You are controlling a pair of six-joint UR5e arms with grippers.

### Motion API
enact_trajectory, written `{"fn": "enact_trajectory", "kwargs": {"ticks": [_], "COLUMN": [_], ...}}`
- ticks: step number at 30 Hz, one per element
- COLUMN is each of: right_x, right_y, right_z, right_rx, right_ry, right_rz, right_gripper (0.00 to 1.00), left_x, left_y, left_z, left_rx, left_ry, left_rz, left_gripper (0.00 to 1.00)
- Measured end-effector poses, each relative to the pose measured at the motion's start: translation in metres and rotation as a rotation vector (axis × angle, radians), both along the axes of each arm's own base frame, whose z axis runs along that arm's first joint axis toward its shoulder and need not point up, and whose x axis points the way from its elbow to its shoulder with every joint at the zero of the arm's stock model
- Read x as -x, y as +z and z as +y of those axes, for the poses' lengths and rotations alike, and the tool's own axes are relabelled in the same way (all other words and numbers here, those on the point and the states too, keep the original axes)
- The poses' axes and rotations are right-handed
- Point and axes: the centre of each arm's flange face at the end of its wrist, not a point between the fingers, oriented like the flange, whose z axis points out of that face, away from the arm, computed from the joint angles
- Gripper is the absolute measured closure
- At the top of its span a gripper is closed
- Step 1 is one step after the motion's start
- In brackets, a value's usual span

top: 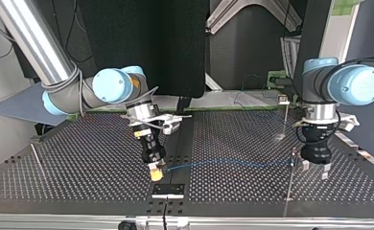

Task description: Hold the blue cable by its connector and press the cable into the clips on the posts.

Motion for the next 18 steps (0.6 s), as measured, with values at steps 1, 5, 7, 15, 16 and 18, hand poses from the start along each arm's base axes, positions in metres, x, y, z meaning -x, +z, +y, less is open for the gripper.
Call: {"fn": "enact_trajectory", "kwargs": {"ticks": [1, 5, 7, 15, 16, 18], "right_x": [0.0, 0.001, 0.003, 0.004, 0.004, 0.004], "right_y": [0.0, 0.0, -0.001, -0.002, -0.002, -0.002], "right_z": [0.0, -0.001, -0.002, -0.003, -0.003, -0.003], "right_rx": [0.0, -0.002, -0.003, -0.009, -0.009, -0.009], "right_ry": [0.0, -0.002, -0.004, -0.007, -0.007, -0.007], "right_rz": [0.0, 0.003, 0.005, 0.014, 0.014, 0.014], "right_gripper": [1.0, 1.0, 1.0, 1.0, 1.0, 1.0], "left_x": [0.003, 0.015, 0.021, 0.048, 0.05, 0.055], "left_y": [0.003, 0.015, 0.02, 0.013, 0.011, 0.009], "left_z": [-0.001, -0.004, -0.006, -0.015, -0.017, -0.022], "left_rx": [-0.007, -0.025, -0.029, -0.031, -0.03, -0.029], "left_ry": [-0.001, 0.002, 0.008, 0.008, 0.005, -0.003], "left_rz": [0.001, 0.004, 0.005, 0.072, 0.082, 0.102], "left_gripper": [0.0, 0.0, 0.0, 0.0, 0.0, 0.0]}}
